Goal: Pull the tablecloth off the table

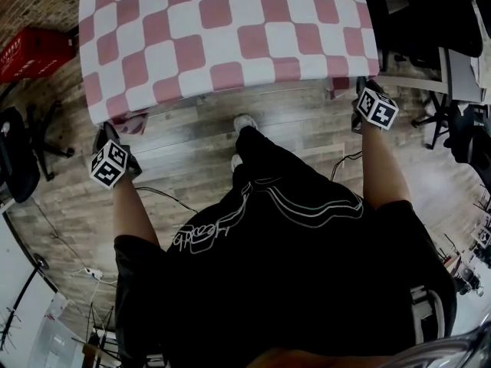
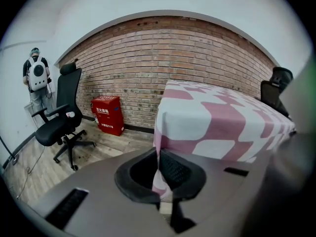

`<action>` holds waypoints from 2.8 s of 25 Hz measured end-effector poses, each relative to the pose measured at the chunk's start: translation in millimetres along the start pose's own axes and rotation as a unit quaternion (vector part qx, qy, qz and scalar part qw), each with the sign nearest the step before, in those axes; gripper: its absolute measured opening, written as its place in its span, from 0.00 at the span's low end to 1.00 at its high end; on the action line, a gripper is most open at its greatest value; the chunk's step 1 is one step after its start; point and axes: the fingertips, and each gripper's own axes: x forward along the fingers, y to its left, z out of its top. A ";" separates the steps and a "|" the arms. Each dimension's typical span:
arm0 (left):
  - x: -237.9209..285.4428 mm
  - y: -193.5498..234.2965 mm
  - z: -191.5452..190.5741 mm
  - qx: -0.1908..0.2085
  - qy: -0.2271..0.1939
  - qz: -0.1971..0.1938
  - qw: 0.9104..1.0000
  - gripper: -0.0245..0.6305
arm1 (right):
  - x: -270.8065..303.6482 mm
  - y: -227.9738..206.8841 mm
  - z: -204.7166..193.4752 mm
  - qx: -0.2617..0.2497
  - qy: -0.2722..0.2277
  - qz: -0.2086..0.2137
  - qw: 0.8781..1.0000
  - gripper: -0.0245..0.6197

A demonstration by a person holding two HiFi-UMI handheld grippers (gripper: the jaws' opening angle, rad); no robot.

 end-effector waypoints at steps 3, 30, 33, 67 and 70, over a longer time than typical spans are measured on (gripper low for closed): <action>-0.1 -0.5 0.2 0.000 0.002 0.002 1.000 0.05 | -1.7 -0.7 -1.7 0.008 0.000 0.002 1.000 0.05; -59.5 -8.7 30.5 0.001 -0.043 -0.007 0.999 0.05 | -69.5 -8.5 17.1 0.042 -0.061 0.001 0.997 0.04; -68.0 -9.4 36.7 0.007 -0.052 -0.011 0.999 0.05 | -72.6 -10.3 14.3 0.045 -0.063 0.006 0.997 0.04; -205.4 -86.8 107.4 0.051 -0.136 -0.114 0.983 0.05 | -229.1 55.3 87.3 0.020 -0.221 0.107 0.969 0.04; -210.7 -96.7 120.4 0.035 -0.142 -0.132 0.980 0.05 | -228.6 55.1 93.4 0.058 -0.221 0.126 0.965 0.04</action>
